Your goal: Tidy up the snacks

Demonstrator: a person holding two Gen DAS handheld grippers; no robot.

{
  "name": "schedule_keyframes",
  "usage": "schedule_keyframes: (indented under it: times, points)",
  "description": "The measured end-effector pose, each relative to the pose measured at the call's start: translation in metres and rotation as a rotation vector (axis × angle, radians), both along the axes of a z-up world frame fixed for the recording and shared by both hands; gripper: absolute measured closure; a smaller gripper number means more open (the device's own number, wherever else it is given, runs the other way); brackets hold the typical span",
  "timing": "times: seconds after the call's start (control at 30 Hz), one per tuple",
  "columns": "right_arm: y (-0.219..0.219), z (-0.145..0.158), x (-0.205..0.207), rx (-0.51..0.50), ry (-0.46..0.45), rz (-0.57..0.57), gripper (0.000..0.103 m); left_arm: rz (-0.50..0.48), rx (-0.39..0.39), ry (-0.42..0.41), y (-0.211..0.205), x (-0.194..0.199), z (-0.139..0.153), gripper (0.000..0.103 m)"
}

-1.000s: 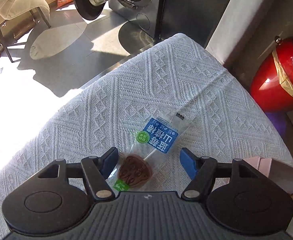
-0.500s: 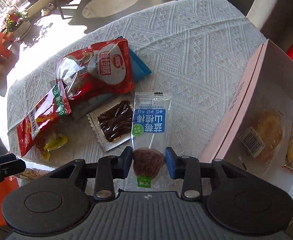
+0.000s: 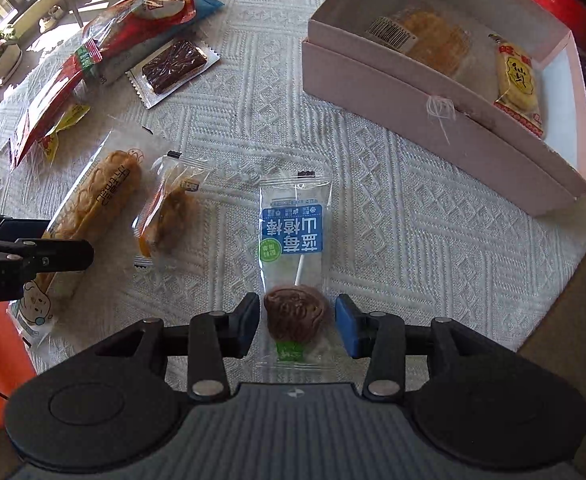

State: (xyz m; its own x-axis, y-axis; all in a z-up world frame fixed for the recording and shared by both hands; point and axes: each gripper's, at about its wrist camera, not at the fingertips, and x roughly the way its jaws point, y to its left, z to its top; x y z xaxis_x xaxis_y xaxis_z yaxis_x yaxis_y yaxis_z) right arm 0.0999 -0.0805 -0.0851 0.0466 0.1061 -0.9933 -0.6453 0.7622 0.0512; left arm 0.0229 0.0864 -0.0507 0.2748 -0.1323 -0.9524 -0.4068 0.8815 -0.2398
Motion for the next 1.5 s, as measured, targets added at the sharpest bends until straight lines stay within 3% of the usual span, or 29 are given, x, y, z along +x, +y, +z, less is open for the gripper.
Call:
schedule_keyframes:
  times: [0.13, 0.2, 0.27, 0.47, 0.6, 0.7, 0.73, 0.83, 0.93, 0.97, 1.0, 1.23, 1.33, 1.37, 1.43, 1.5]
  points:
    - [0.001, 0.014, -0.007, 0.030, -0.068, 0.047, 0.050, 0.036, 0.033, 0.002, 0.005, 0.000, 0.003, 0.054]
    - [0.012, 0.024, -0.004, 0.070, -0.108, 0.077, 0.041, 0.061, 0.041, 0.002, 0.010, -0.003, 0.003, 0.053]
    - [0.028, 0.028, 0.005, 0.126, -0.127, 0.099, 0.036, 0.093, 0.043, 0.004, 0.014, -0.006, 0.004, 0.053]
    - [0.101, 0.020, 0.034, 0.244, -0.238, 0.201, 0.033, 0.118, 0.039, 0.018, 0.019, -0.012, 0.008, 0.057]
    - [0.153, -0.005, 0.059, 0.227, -0.215, 0.259, 0.031, 0.097, 0.060, 0.031, 0.018, -0.013, 0.008, 0.055]
    - [0.171, -0.024, 0.070, 0.196, -0.129, 0.256, 0.028, 0.077, 0.068, 0.042, 0.017, -0.012, 0.007, 0.055]
    - [0.172, -0.025, 0.068, 0.210, -0.143, 0.256, 0.028, 0.069, 0.067, 0.044, 0.017, -0.013, 0.006, 0.055]
    - [0.171, -0.021, 0.063, 0.187, -0.155, 0.272, 0.040, 0.054, 0.065, 0.043, 0.016, -0.012, 0.004, 0.054]
    - [0.155, -0.007, 0.054, 0.197, -0.145, 0.272, 0.059, 0.043, 0.068, 0.038, 0.018, -0.014, 0.003, 0.055]
    - [0.148, -0.003, 0.053, 0.187, -0.132, 0.266, 0.091, 0.039, 0.070, 0.036, 0.018, -0.015, 0.004, 0.055]
    - [0.136, 0.001, 0.051, 0.183, -0.121, 0.250, 0.098, 0.036, 0.070, 0.034, 0.019, -0.015, 0.004, 0.055]
    - [0.070, 0.009, 0.036, 0.155, -0.069, 0.140, 0.097, 0.009, 0.077, 0.024, 0.019, -0.015, 0.003, 0.054]
    - [0.061, 0.008, 0.028, 0.154, -0.068, 0.117, 0.091, 0.028, 0.101, 0.013, 0.021, -0.017, 0.006, 0.054]
    - [0.062, 0.008, 0.027, 0.163, -0.064, 0.098, 0.085, 0.042, 0.117, 0.006, 0.022, -0.019, 0.009, 0.054]
    - [0.068, 0.009, 0.028, 0.196, -0.072, 0.074, 0.068, 0.065, 0.141, 0.000, 0.027, -0.021, 0.011, 0.055]
    - [0.082, 0.010, 0.032, 0.222, -0.108, 0.074, 0.037, 0.079, 0.133, 0.006, 0.032, -0.022, 0.011, 0.055]
